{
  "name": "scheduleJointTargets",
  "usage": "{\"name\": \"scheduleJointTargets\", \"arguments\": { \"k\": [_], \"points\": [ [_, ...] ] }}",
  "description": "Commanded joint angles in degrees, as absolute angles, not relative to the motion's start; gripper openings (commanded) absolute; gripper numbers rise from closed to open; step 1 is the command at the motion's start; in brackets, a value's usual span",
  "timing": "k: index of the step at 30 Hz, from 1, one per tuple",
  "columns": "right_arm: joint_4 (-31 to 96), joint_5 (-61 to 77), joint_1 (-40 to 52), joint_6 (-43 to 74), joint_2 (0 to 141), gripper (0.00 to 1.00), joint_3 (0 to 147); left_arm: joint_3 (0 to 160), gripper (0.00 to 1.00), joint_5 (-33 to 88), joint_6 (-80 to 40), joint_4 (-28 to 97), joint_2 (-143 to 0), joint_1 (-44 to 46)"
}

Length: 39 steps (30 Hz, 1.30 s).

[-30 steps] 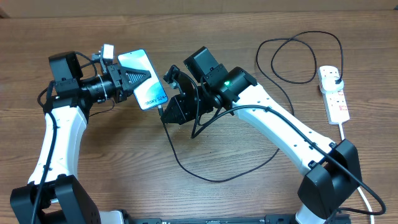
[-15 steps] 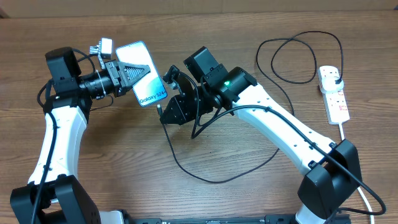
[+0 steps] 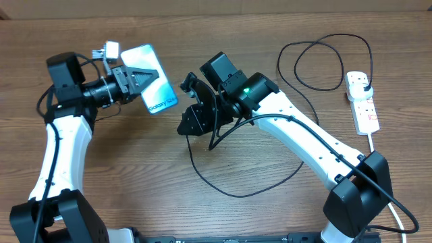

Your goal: Plug charger to phone and switch on socket

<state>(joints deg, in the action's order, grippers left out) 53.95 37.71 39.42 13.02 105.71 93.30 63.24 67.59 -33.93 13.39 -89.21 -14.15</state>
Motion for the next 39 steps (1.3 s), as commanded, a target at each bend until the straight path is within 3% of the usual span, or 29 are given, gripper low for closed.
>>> {"name": "scheduleJointTargets", "arguments": {
  "k": [1,2,4,10,23,25,26,30,31,35,37,39],
  "points": [
    [54.1,33.4,39.2,12.7,105.8,0.48,93.7,63.9,0.04,62.0,-32.3,15.2,-87.7,-17.8],
    [54.1,31.9,39.2,12.7,105.8,0.59,93.7,63.9,0.04,60.9,-32.3,16.6,-87.7,-18.7],
    [53.8,29.3,39.3,12.7,105.8,0.68,93.7,63.9,0.04,59.0,-32.1,19.7,-87.7,-20.1],
    [50.6,21.5,39.5,13.8,106.6,0.72,93.7,63.9,0.05,54.6,-29.3,27.2,-87.7,-21.8],
    [46.3,8.2,46.4,16.4,115.0,0.74,93.7,63.9,0.06,49.3,-28.3,30.3,-87.7,-21.8],
    [44.6,5.7,47.8,16.3,117.3,0.82,93.7,63.9,0.07,49.0,-28.2,30.8,-87.7,-21.8],
    [43.7,4.9,48.4,16.3,118.3,0.97,93.7,63.9,0.07,48.9,-28.2,31.2,-87.7,-21.8],
    [40.9,5.2,49.4,16.3,121.9,1.00,93.7,63.9,0.07,48.9,-27.7,32.0,-87.7,-21.8],
    [41.0,5.2,49.4,16.3,122.6,0.95,93.7,63.9,0.07,48.9,-27.6,32.2,-87.7,-21.8],
    [42.6,5.0,49.4,16.3,124.1,0.53,93.6,63.9,0.07,48.9,-26.7,32.9,-87.7,-21.8],
    [43.2,4.7,49.4,16.4,124.3,0.44,93.5,63.9,0.07,48.9,-26.5,32.8,-87.7,-21.8],
    [43.2,4.2,49.4,16.4,124.3,0.41,92.9,63.9,0.07,48.9,-26.5,32.8,-87.7,-21.8]
  ]
}}
